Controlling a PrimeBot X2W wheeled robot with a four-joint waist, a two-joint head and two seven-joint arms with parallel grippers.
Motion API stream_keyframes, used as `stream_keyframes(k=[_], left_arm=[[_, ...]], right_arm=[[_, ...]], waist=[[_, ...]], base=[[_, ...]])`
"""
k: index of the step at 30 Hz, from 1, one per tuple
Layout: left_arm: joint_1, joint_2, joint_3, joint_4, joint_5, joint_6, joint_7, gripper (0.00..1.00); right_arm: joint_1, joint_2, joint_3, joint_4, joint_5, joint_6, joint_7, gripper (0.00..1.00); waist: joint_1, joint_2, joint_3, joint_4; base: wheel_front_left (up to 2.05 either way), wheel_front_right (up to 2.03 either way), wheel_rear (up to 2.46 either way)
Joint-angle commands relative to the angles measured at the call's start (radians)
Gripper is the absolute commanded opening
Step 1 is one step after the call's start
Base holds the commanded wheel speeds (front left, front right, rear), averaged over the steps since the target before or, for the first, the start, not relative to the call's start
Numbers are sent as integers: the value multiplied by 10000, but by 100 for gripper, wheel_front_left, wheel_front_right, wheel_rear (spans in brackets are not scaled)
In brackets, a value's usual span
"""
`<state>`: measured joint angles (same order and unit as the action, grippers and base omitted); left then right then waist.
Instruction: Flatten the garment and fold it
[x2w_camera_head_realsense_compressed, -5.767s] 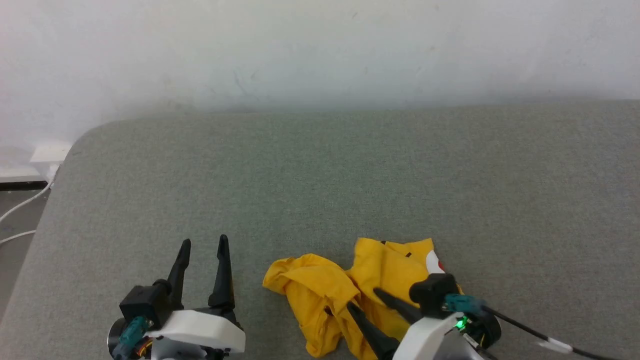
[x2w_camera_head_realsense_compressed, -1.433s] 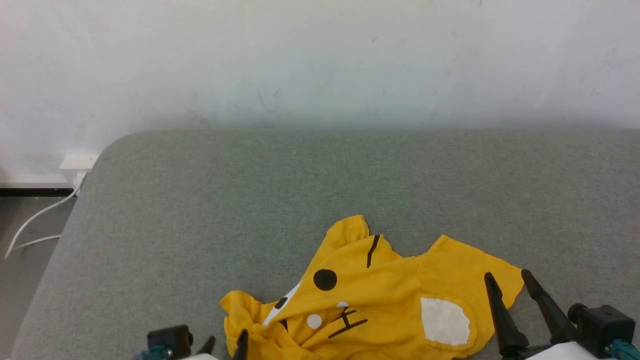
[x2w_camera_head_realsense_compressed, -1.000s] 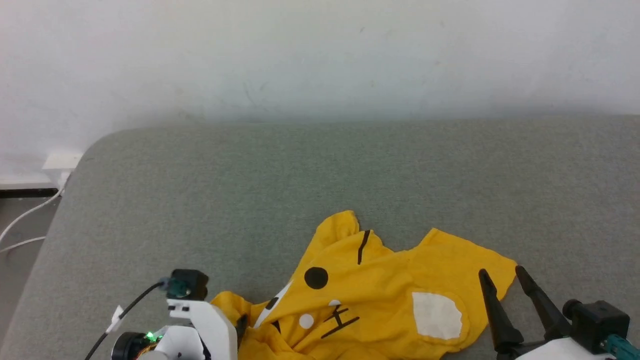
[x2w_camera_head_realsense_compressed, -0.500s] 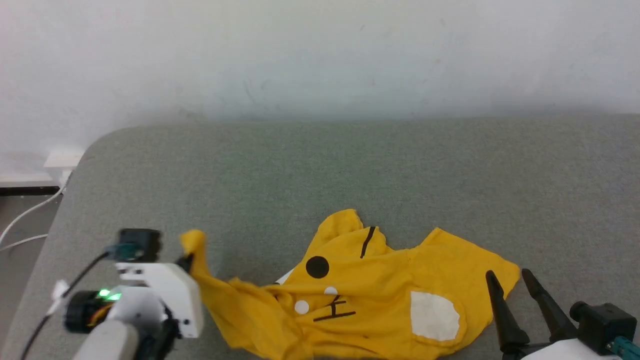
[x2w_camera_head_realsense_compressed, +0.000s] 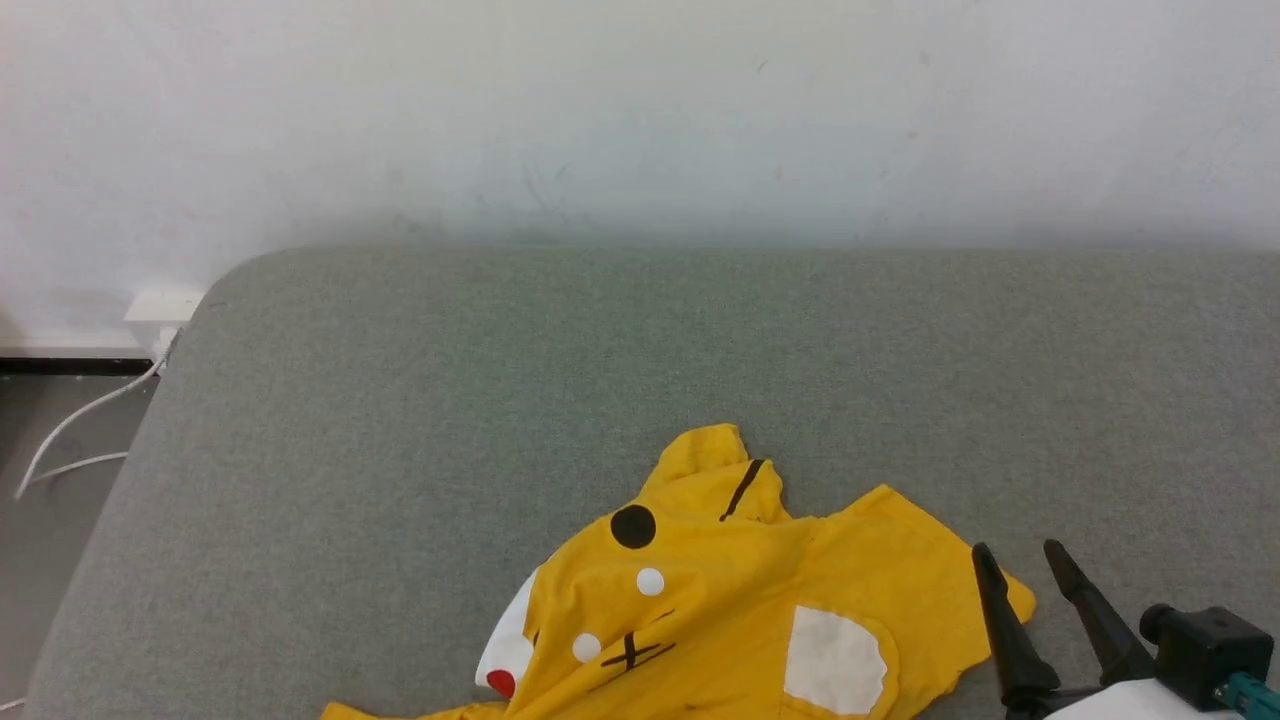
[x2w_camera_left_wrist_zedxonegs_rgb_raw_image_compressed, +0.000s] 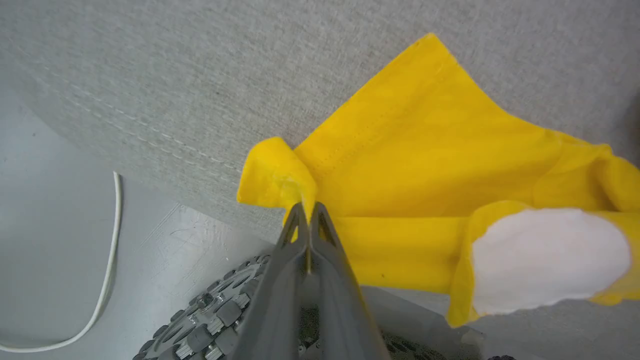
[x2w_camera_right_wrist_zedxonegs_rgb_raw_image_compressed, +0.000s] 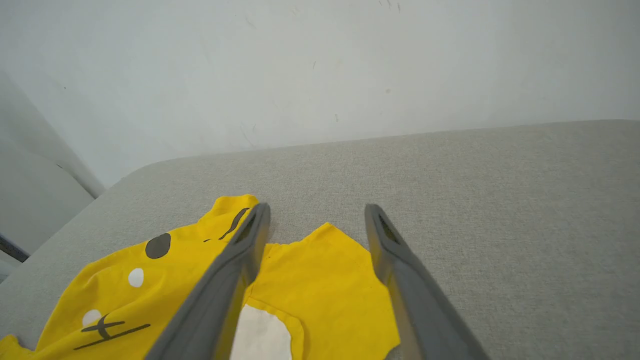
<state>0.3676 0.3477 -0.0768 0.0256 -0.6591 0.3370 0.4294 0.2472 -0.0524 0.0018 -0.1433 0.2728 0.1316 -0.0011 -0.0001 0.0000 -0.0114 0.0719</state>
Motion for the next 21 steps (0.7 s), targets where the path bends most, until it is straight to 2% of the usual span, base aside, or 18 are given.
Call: stream_keyframes(k=[1,2,8,11,15,21], left_arm=[[-51,-55,32,135,5,29,-113,43],[-125,-111,27,193,25,8,-257,100],[-1054,-143,104,-66,480,-391,-1807,100],[-1583,-68,-289,-317,763,-768,-2060,100],[-2544,-81,-1405,-243,1015,-1511,-1440,100],[-4112,-10,-2840,1097,1331,-2530,102,100]], right_arm=[[-24,22,15,-41,-13,-9,31,100],[-46,22,26,-48,-23,-9,54,100],[-33,22,-13,-77,-68,-9,172,100],[21,22,-23,-60,-43,-9,208,100],[46,22,-6,-67,-10,-9,241,100],[-31,22,91,-139,-62,-9,341,100]], waist=[[1,0,14,-8],[1,0,15,-21],[1,0,-171,-148],[1,0,-302,-239],[1,0,-347,-324],[1,0,-207,-710]], base=[[0,0,0],[0,0,0],[0,0,0],[0,0,0],[0,0,0],[0,0,0]])
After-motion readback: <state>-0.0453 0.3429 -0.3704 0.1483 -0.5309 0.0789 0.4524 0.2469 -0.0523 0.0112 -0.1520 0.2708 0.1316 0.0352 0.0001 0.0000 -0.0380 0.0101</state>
